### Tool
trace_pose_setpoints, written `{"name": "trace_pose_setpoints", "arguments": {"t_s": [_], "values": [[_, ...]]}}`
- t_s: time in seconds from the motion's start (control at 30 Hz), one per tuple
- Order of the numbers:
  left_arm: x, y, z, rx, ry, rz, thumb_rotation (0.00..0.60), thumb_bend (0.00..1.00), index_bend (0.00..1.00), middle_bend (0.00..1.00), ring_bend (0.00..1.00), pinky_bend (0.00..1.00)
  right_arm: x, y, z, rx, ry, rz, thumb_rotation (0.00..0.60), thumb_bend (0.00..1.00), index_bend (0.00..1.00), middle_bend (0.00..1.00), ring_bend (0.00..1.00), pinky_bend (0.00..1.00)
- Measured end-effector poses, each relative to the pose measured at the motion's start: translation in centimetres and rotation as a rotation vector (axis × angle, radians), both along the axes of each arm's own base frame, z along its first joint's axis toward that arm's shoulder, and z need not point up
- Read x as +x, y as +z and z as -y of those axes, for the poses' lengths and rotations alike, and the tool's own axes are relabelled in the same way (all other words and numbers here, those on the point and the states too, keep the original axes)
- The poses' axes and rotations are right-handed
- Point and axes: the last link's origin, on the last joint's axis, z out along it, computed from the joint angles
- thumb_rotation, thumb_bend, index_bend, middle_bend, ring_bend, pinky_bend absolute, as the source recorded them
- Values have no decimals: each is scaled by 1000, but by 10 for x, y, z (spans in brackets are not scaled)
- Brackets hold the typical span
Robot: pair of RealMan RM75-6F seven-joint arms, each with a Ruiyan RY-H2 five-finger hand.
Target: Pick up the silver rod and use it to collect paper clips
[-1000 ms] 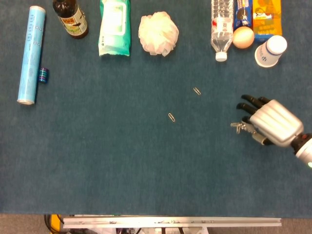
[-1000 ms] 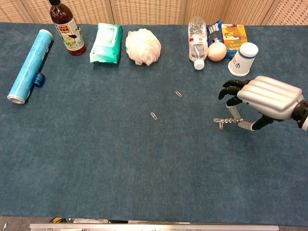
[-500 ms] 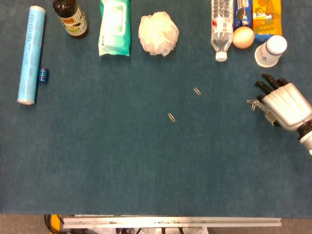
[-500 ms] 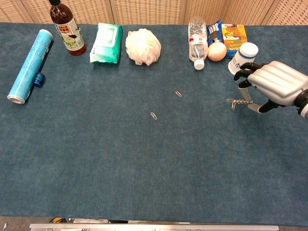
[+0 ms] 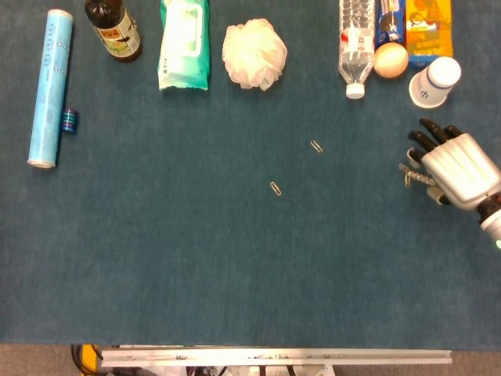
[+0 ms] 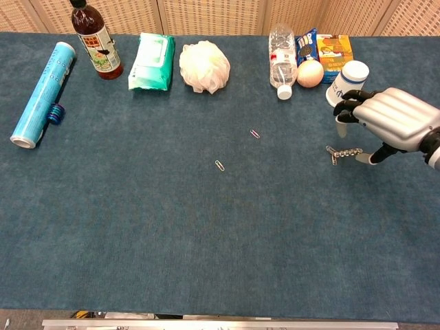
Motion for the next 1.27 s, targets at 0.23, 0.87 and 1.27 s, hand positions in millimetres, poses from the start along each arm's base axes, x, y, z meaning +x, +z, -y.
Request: {"name": "trace_pose_setpoints", "arguments": {"t_s": [0.23,0.87,1.27], "values": [[1,-1,-3,-8,-8,2,600,0,317,404,338,435,4,9,-5,-21,13,28,600,0,139,263,117,313],[9,-14,-24,-96,-71,2,600,0,316,405,338,435,-32,101,-64,-488,-149,190,600,0,314,264,117,312],[10,-15,-24,-97,-72,10,600,0,319,406,338,435,-60,120,-77,-547,-241,310,600,0,321,272,117,312]]}}
